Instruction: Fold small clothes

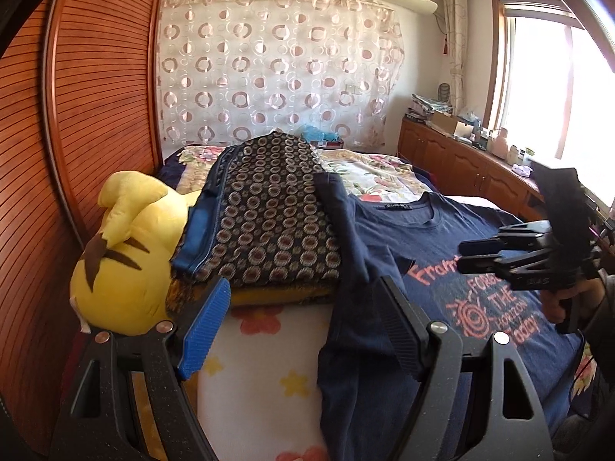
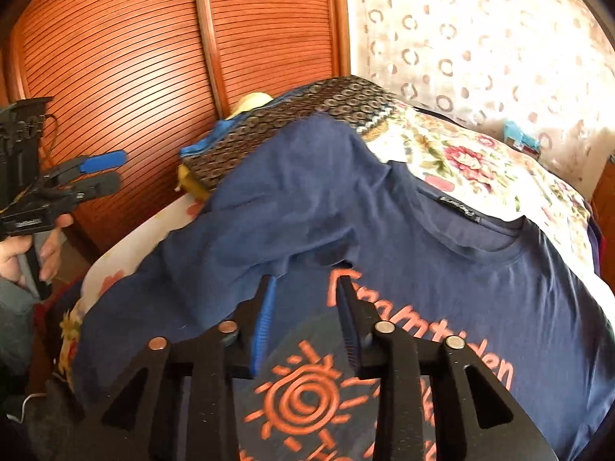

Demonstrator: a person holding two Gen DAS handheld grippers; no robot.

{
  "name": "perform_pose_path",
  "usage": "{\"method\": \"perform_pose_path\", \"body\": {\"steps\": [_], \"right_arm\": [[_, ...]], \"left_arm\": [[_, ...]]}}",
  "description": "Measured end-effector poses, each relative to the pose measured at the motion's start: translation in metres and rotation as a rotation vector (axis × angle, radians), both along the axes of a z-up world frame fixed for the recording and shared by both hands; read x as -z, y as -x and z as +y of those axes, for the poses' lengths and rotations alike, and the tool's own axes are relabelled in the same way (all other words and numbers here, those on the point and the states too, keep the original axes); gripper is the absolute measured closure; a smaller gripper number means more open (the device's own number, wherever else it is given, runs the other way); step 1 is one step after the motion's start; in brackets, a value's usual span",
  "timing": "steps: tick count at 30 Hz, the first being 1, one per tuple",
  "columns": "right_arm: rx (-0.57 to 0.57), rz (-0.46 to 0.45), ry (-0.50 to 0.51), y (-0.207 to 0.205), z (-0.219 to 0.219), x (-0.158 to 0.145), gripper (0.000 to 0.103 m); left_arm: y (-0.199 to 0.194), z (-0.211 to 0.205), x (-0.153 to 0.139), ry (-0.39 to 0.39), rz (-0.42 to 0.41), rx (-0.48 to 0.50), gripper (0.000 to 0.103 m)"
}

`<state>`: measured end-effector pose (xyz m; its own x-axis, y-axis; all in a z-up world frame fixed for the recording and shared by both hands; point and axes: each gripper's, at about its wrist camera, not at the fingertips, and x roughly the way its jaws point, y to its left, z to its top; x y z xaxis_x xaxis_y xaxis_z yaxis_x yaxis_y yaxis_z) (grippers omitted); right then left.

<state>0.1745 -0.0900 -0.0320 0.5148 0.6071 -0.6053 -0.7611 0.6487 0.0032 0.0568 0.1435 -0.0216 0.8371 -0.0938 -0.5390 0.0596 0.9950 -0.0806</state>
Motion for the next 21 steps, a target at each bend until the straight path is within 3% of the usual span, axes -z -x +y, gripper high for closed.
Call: {"method": "perform_pose_path", "body": {"steps": [9,12,13,14,21], "right_arm": [[0.037,0.140,-0.012,-0.070,0.047,0.032,0.069],[0.028,0.153,0.003,-0.079,0.056,0.040,0.083],[0.019,0.151,0.007,-0.082,0.058,0.042,0.096],[0.003,0.145,0.006,-0.082,0.058,0.043,0.099],[0.016,0.058,-0.077,-0.091,0.016,0.003,0.100]], "left_arm": [[-0.056,-0.023,-0.009,-0.038,0.020,0.058,0.025],[-0.076,-0.029,-0.009,-0.035,0.035,0.075,0.025],[-0.083,-0.031,-0.009,-0.034,0.042,0.079,0.025],[-0.088,-0.031,-0.009,-0.034,0.044,0.083,0.025],[-0.131,-0.040,-0.001,-0.044,0.089,0.120,0.025]]}}
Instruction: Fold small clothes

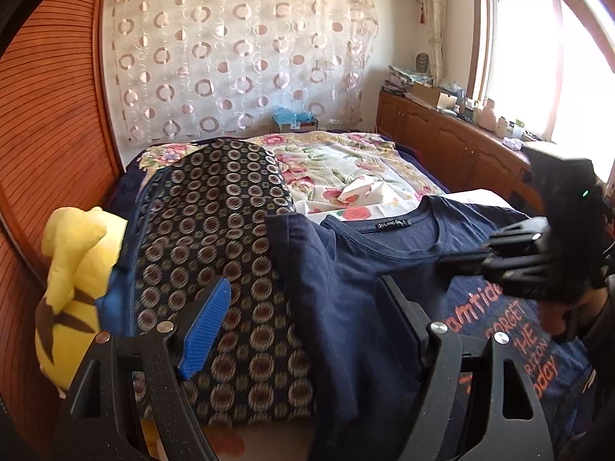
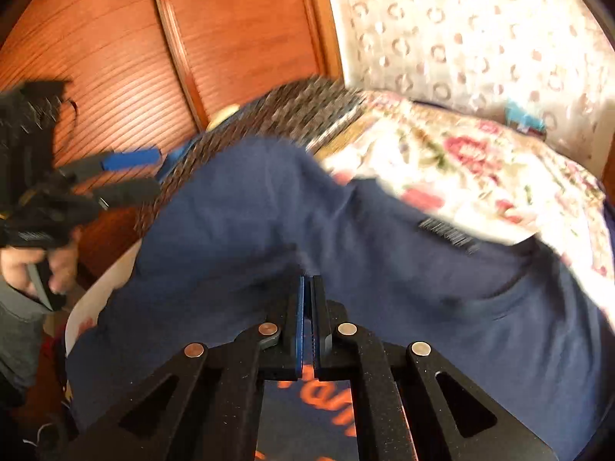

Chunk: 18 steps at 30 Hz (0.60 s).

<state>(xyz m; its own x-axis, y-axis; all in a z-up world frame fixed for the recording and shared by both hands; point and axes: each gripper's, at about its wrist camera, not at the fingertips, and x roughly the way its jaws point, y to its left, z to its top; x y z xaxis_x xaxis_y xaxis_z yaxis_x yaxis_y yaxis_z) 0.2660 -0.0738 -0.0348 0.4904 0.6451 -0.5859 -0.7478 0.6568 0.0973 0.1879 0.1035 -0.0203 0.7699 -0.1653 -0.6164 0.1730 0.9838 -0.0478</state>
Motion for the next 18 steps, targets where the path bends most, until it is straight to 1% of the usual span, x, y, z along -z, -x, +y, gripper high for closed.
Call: {"method": "perform_pose_path", "body": {"steps": [1,4,6,7,8,10,14,17,18], "right_arm": [[0.005,-0.003,0.008,-0.003,-0.002,-0.001,0.100],[-0.002,0.008,0.049,-0.013,-0.002,0.006,0.100],[0.002,0.025,0.069,-0.021,0.001,0.013,0.100],[0.003,0.034,0.065,-0.025,0.002,0.016,0.100],[0.000,0.039,0.059,-0.027,0.004,0.017,0.100],[0.001,0.051,0.050,-0.035,0.001,0.018,0.100],[0.003,0.046,0.059,-0.044,-0.001,0.020,0.100],[0.009,0.044,0.056,-0.043,-0.002,0.016,0.100],[0.016,0.040,0.058,-0.034,-0.005,0.012,0.100]], "left_arm": [[-0.006,-0.001,0.001,0.005,0.011,0.007,0.025],[-0.025,-0.006,0.007,0.002,0.052,0.022,0.033],[-0.036,-0.011,0.012,-0.012,0.075,0.030,0.048],[-0.040,-0.013,0.015,-0.024,0.091,0.033,0.050],[-0.041,-0.016,0.018,-0.034,0.101,0.038,0.054],[-0.044,-0.021,0.021,-0.052,0.107,0.048,0.055],[-0.044,-0.029,0.020,-0.060,0.106,0.065,0.055],[-0.049,-0.036,0.023,-0.104,0.125,0.065,0.055],[-0.052,-0.040,0.026,-0.127,0.135,0.061,0.055]]}}
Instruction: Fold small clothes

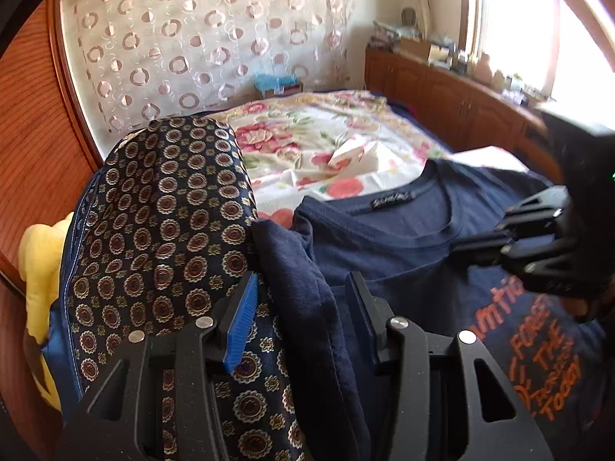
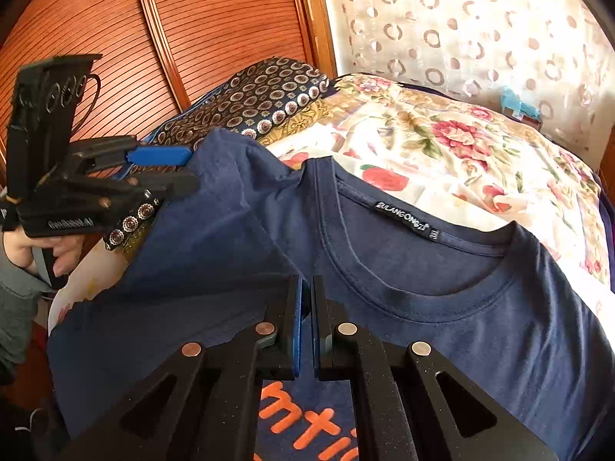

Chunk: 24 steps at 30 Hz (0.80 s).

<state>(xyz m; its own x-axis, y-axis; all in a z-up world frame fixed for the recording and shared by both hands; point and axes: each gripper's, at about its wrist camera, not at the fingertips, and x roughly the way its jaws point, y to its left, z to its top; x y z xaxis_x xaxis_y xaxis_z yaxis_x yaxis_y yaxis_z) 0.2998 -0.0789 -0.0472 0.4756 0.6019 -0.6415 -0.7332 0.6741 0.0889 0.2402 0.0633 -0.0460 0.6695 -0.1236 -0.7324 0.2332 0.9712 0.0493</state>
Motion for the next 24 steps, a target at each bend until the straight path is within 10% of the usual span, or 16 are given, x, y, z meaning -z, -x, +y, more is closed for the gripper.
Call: {"method": "perform_pose_path", "body": {"steps": [2,6,14,24], "right_arm": [[0.023,-0.006,0.014,0.000,-0.002,0.000,0.095],[0.053,-0.018,0.014,0.006,-0.014,-0.003,0.084],[0.130,-0.038,0.034,0.018,-0.054,-0.001,0.081],[0.249,-0.047,-0.020,0.049,-0.109,-0.008,0.074]], "left_arm": [[-0.004,-0.004,0.004,-0.038,0.015,-0.009,0.055],[-0.003,-0.003,-0.002,-0.046,0.007,-0.013,0.096],[0.017,0.047,-0.064,0.054,-0.164,-0.109,0.097],[0.003,0.067,-0.018,0.045,-0.081,-0.150,0.093]]}}
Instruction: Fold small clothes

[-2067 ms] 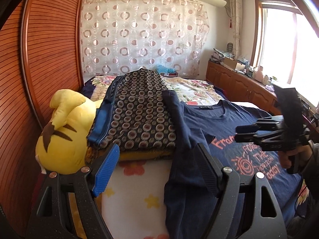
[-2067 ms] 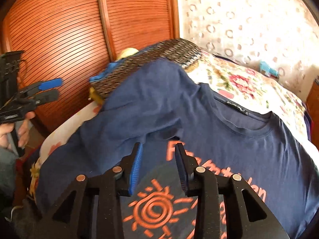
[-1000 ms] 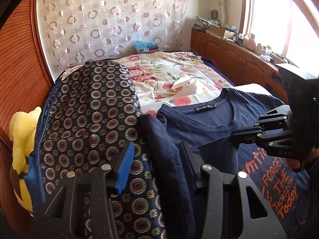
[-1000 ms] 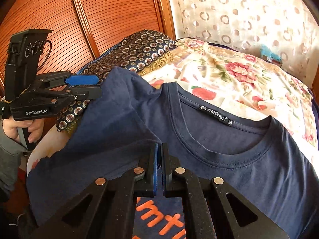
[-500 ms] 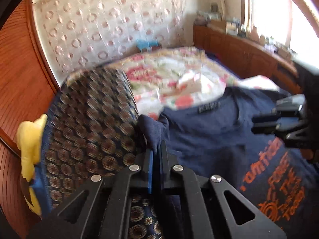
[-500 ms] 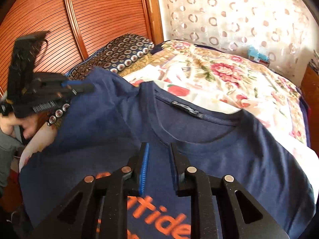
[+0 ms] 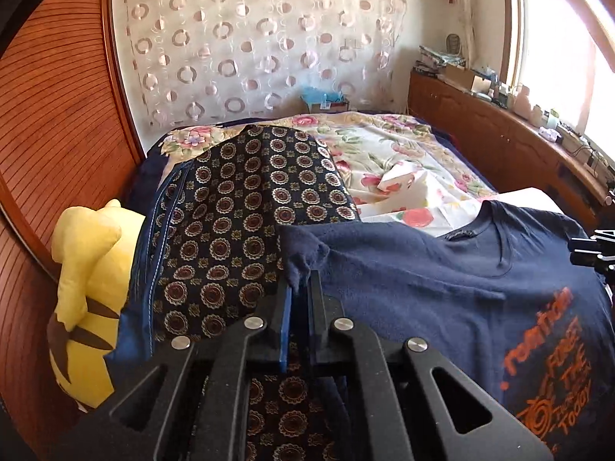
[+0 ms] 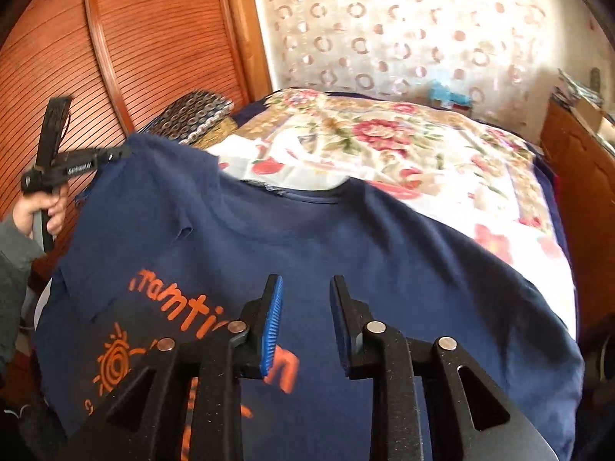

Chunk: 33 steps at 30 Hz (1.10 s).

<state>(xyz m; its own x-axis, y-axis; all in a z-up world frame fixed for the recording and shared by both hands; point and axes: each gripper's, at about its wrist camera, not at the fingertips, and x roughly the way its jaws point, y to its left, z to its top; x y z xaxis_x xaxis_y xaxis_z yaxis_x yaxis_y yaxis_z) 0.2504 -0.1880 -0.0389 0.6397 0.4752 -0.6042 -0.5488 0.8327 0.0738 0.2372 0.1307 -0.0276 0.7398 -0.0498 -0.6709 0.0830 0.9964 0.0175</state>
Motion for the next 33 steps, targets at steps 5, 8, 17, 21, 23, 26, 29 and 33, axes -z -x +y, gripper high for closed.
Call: {"method": "perform_pose_path", "body": {"steps": [5,8,17,21,23,26,29,33], "right_arm": [[0.086,-0.024,0.007,0.023,-0.025,-0.004,0.073],[0.140,-0.035,0.006,0.038,-0.042,-0.002,0.073],[0.303,-0.043,0.016,0.077,-0.088,0.013,0.073],[0.365,-0.039,0.011,0.096,-0.115,0.021,0.060],[0.397,-0.030,0.012,0.104,-0.130,0.028,0.057],[0.443,-0.010,0.012,0.108,-0.139,0.034,0.056],[0.488,0.029,-0.008,0.107,-0.144,0.041,0.056],[0.500,0.068,-0.022,0.104,-0.148,0.041,0.056]], "left_arm": [[0.024,-0.003,-0.020,-0.010,-0.080,-0.002,0.072],[0.042,-0.007,-0.034,0.009,-0.124,0.033,0.056],[0.111,-0.042,-0.047,0.058,-0.190,0.108,0.022],[0.126,-0.063,-0.033,0.067,-0.167,0.138,0.022],[0.131,-0.073,-0.023,0.083,-0.145,0.149,0.022],[0.136,-0.091,-0.004,0.081,-0.101,0.181,0.022],[0.141,-0.105,0.010,0.068,-0.068,0.186,0.022],[0.142,-0.116,0.029,0.080,-0.012,0.199,0.022]]}}
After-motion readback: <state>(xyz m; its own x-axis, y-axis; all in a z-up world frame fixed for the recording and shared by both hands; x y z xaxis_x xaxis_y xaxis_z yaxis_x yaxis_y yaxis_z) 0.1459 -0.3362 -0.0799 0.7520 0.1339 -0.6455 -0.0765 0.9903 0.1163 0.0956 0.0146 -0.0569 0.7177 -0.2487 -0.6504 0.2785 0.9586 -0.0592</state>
